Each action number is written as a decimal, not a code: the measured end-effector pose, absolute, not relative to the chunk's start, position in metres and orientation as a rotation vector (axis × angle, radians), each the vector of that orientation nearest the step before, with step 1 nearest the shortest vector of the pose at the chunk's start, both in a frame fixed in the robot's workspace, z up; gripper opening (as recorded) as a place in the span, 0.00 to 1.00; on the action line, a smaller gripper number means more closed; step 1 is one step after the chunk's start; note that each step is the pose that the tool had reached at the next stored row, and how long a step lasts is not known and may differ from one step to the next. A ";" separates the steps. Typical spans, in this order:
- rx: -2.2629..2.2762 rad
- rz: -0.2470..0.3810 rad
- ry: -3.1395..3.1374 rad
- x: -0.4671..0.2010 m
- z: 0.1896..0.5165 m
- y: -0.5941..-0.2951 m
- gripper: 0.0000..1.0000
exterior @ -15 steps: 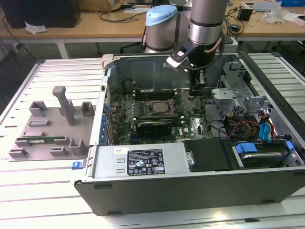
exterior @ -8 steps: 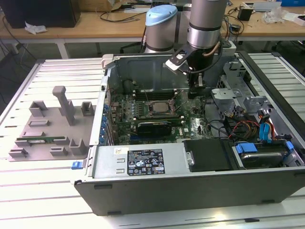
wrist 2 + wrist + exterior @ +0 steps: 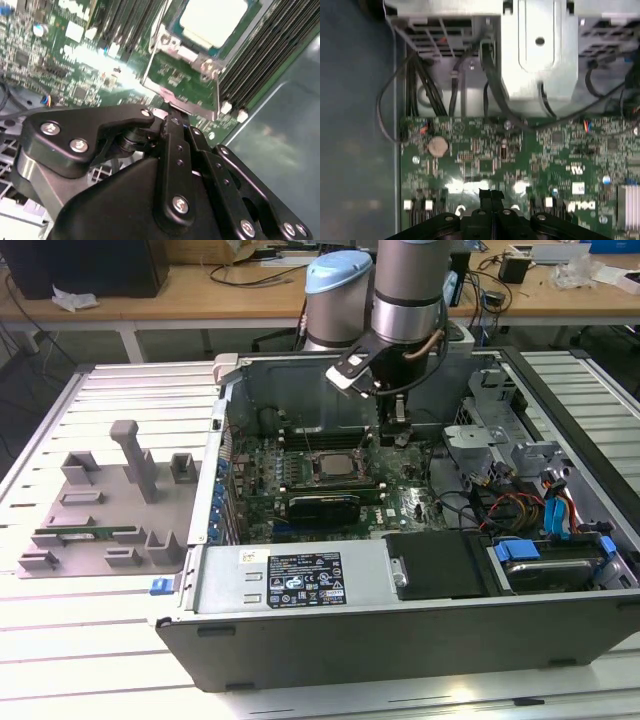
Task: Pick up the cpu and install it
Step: 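Close the cpu cover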
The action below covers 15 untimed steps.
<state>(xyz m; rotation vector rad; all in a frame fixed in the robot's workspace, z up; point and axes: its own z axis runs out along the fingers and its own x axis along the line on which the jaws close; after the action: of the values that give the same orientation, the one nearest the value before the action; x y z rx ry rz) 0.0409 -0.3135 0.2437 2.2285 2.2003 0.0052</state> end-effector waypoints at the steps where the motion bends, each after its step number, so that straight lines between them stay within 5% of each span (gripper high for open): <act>1: 2.229 0.005 2.200 0.037 0.244 -0.313 0.11; 15: 2.232 0.005 2.196 0.005 0.243 -0.313 0.11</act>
<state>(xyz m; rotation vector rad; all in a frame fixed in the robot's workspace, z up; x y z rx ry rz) 0.0046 -0.3135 0.2426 2.2324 2.1964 0.0050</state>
